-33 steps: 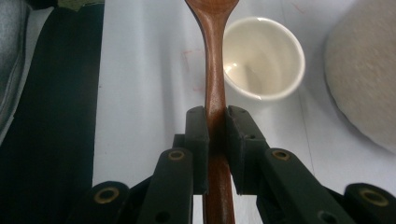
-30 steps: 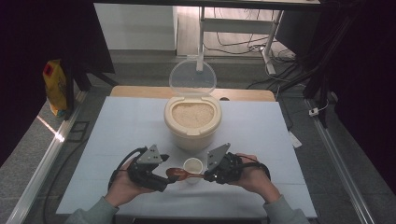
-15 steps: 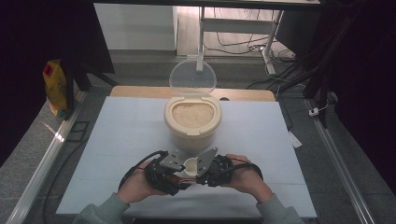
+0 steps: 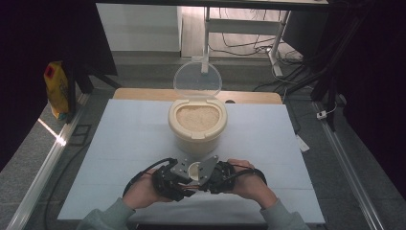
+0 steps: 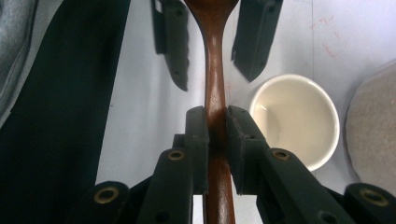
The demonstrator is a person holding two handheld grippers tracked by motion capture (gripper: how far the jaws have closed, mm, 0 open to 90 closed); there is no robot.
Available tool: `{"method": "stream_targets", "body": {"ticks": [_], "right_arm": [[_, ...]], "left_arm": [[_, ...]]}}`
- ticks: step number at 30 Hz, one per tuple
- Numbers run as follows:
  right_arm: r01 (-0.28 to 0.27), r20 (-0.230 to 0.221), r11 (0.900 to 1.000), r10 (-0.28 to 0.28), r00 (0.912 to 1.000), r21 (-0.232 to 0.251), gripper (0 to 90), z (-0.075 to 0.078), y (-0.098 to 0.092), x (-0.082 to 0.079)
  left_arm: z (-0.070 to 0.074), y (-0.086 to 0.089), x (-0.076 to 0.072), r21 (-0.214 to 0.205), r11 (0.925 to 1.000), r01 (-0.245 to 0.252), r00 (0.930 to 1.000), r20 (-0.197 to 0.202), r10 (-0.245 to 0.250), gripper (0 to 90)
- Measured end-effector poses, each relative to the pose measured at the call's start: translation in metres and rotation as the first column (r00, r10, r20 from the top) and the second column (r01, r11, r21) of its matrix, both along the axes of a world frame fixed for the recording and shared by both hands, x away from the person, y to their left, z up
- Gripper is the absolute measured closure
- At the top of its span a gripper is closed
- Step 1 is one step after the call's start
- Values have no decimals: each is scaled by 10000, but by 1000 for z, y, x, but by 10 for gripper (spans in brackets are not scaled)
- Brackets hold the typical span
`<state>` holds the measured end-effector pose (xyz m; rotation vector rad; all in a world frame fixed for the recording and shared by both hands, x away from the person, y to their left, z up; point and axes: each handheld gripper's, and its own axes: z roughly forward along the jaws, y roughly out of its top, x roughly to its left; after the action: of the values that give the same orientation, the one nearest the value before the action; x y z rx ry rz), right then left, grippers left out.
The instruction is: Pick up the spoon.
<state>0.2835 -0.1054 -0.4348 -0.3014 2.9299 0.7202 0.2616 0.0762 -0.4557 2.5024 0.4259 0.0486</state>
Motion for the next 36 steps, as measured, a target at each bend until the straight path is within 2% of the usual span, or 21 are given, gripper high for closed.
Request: {"method": "stream_targets", "body": {"ticks": [4, 9, 13, 16, 17, 18, 19, 20, 22, 23, 25, 26, 28, 29, 30, 31, 32, 33, 34, 35, 36], "right_arm": [[-147, 188, 9999, 146, 9997, 27, 786, 1, 1, -4], [-310, 442, 9995, 310, 9985, -22, 784, 1, 3, -6], [-183, 541, 9998, 179, 9984, 61, 776, 1, 3, -7], [66, 664, 9994, -88, 9978, 331, 727, 2, 3, -6], [369, 509, 9966, -407, 9979, 733, 681, 3, 1, -3], [369, 509, 9966, -407, 9979, 733, 681, 3, 1, -3], [905, 326, 9867, -957, 9949, 1348, 633, 5, -3, 0], [1113, 186, 9799, -1160, 9931, 1655, 609, 6, -6, 2], [1635, 41, 9619, -1684, 9857, 2193, 569, 10, -12, 4], [1635, 41, 9619, -1684, 9857, 2193, 569, 10, -12, 4], [2121, -126, 9395, -2168, 9761, 2690, 541, 12, -18, 6], [2743, -348, 9058, -2783, 9599, 3228, 526, 14, -26, 8], [3203, -792, 8732, -3138, 9462, 3674, 518, 15, -35, 10], [3203, -792, 8732, -3138, 9462, 3674, 518, 15, -35, 10], [3645, -1002, 8430, -3549, 9295, 3955, 503, 15, -43, 10], [3645, -1002, 8430, -3549, 9295, 3955, 503, 15, -43, 10], [3795, -1030, 8329, -3707, 9230, 4029, 494, 15, -47, 10], [4214, -1094, 8049, -4158, 9028, 4178, 473, 15, -54, 9], [4214, -1094, 8049, -4158, 9028, 4178, 473, 15, -54, 9], [4409, -1203, 7913, -4333, 8932, 4236, 470, 14, -57, 10], [4688, -1427, 7670, -4555, 8787, 4382, 468, 14, -61, 9]], "left_arm": [[-1, 0, -1, 73, 10000, 41, 10000, 0, -41, 727], [-1, 1, -2, 216, 9995, 216, 9996, 189, -220, 757], [-1, 2, -4, 131, 9998, 157, 9994, 316, -161, 763], [0, 5, -4, 21, 10000, 10, 9990, 452, -11, 774], [0, 6, -4, -30, 10000, -62, 9988, 488, 63, 775], [1, 7, -3, -66, 9999, -94, 9985, 546, 98, 775], [1, 8, -4, -134, 9997, -184, 9980, 610, 192, 777], [1, 9, -4, -197, 9995, -253, 9974, 666, 266, 777], [3, 14, -4, -466, 9973, -561, 9944, 867, 599, 778], [3, 14, -4, -466, 9973, -561, 9944, 867, 599, 778], [3, 17, -4, -638, 9953, -734, 9922, 958, 793, 778], [4, 18, -4, -716, 9940, -827, 9910, 990, 896, 778], [4, 21, -3, -857, 9917, -963, 9887, 1064, 1052, 778], [4, 22, -3, -912, 9906, -1017, 9880, 1074, 1113, 778], [4, 22, -3, -953, 9898, -1058, 9875, 1070, 1158, 779], [4, 23, -3, -971, 9892, -1097, 9863, 1127, 1204, 779], [4, 24, -3, -1022, 9881, -1153, 9852, 1154, 1269, 779], [4, 25, -3, -1056, 9872, -1194, 9840, 1197, 1318, 779], [4, 25, -2, -1081, 9862, -1256, 9824, 1253, 1389, 779], [4, 26, -2, -1139, 9849, -1300, 9811, 1285, 1444, 779], [5, 27, -2, -1268, 9819, -1406, 9786, 1329, 1572, 779]]}}
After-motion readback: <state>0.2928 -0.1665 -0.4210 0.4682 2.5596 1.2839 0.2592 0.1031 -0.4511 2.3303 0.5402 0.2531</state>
